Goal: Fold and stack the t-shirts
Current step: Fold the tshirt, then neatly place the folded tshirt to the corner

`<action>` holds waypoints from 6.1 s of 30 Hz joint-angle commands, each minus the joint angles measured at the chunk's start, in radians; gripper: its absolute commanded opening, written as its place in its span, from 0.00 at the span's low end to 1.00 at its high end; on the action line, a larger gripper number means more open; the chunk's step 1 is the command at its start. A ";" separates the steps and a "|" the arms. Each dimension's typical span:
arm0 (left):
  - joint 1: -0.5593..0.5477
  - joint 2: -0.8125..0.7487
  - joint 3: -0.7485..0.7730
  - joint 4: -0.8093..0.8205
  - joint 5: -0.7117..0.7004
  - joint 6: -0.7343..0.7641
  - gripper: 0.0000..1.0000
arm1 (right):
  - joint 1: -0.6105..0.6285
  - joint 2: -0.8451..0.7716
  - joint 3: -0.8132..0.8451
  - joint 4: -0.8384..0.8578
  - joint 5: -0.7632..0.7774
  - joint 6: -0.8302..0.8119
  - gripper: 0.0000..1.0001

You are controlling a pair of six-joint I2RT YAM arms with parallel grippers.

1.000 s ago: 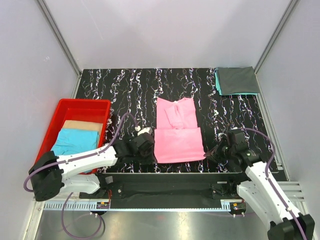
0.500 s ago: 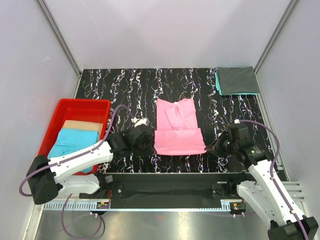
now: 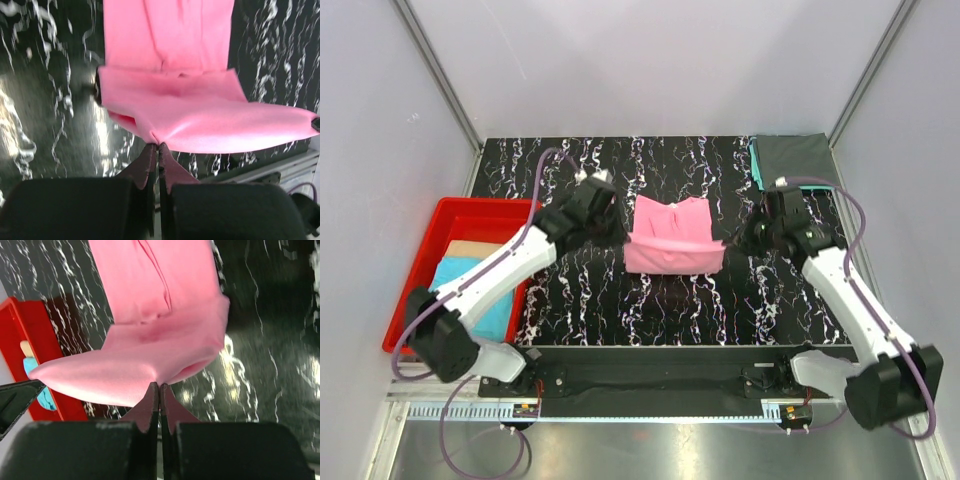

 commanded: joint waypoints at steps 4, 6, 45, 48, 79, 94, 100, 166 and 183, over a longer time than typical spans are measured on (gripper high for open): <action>0.122 0.189 0.253 0.063 0.100 0.160 0.00 | -0.037 0.273 0.244 0.145 0.051 -0.108 0.00; 0.170 0.276 0.328 0.092 0.131 0.178 0.00 | -0.074 0.348 0.318 0.183 0.013 -0.119 0.00; 0.445 0.961 0.809 0.530 0.381 0.178 0.52 | -0.238 1.337 1.219 0.190 -0.440 -0.410 0.82; 0.441 0.925 0.777 0.401 0.383 0.246 0.53 | -0.240 1.269 1.113 0.125 -0.460 -0.511 0.86; 0.372 0.778 0.329 0.247 0.456 0.212 0.00 | -0.220 1.090 0.452 0.393 -0.626 -0.409 0.05; 0.360 0.568 0.097 0.203 0.371 0.247 0.41 | -0.212 0.836 0.131 0.459 -0.633 -0.380 0.61; 0.323 0.517 0.079 0.175 0.351 0.260 0.47 | -0.186 0.818 0.122 0.421 -0.621 -0.395 0.61; 0.204 0.563 0.318 0.111 0.238 0.297 0.40 | -0.086 0.663 0.272 0.274 -0.290 -0.340 0.43; 0.319 0.925 0.617 -0.058 0.202 0.419 0.41 | -0.192 0.990 0.521 0.277 -0.273 -0.329 0.90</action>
